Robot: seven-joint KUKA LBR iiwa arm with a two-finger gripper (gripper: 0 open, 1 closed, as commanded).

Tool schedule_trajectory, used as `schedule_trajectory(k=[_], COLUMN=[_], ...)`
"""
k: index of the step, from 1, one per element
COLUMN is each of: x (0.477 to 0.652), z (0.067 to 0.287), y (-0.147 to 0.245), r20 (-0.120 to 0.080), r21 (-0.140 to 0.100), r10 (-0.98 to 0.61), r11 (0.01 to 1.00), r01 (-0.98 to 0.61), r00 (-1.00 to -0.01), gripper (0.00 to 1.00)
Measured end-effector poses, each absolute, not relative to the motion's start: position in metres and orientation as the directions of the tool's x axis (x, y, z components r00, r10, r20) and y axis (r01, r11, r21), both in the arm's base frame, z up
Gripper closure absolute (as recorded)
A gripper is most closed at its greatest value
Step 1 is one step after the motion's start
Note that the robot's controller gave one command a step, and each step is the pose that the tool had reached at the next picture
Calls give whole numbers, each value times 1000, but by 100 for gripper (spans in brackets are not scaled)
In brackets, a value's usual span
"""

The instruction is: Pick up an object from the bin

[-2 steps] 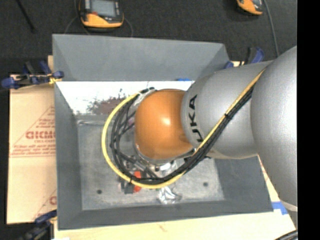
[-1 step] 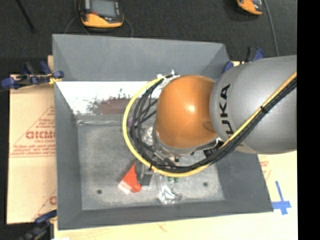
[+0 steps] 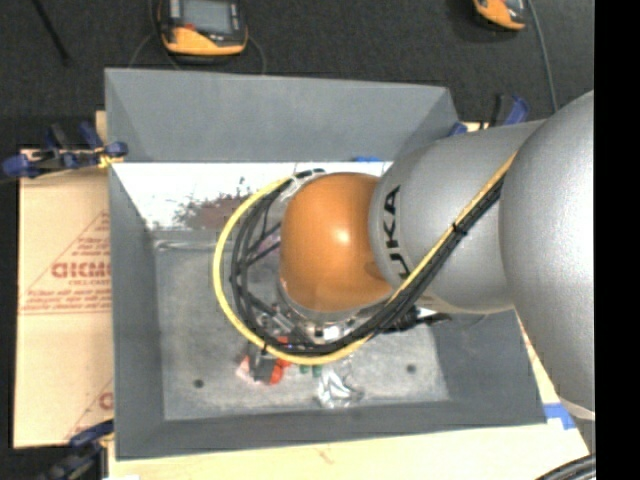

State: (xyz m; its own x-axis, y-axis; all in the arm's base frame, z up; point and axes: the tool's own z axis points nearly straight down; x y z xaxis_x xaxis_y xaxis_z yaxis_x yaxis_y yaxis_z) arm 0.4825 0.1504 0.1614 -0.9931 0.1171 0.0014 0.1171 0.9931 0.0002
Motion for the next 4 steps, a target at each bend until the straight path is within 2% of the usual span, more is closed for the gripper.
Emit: schedule_trajectory(k=[1, 2, 3, 4], x=[476, 516, 513, 499], z=[135, 270, 248, 177], y=[96, 132, 136, 143], r20=[1, -13, -2, 4], r21=[-3, 6, 0, -1], r10=[198, 167, -19, -32], r11=[980, 986, 1000, 1000], r01=[198, 167, -19, -32], r00=[-980, -986, -1000, -999], gripper=[100, 100, 100, 100])
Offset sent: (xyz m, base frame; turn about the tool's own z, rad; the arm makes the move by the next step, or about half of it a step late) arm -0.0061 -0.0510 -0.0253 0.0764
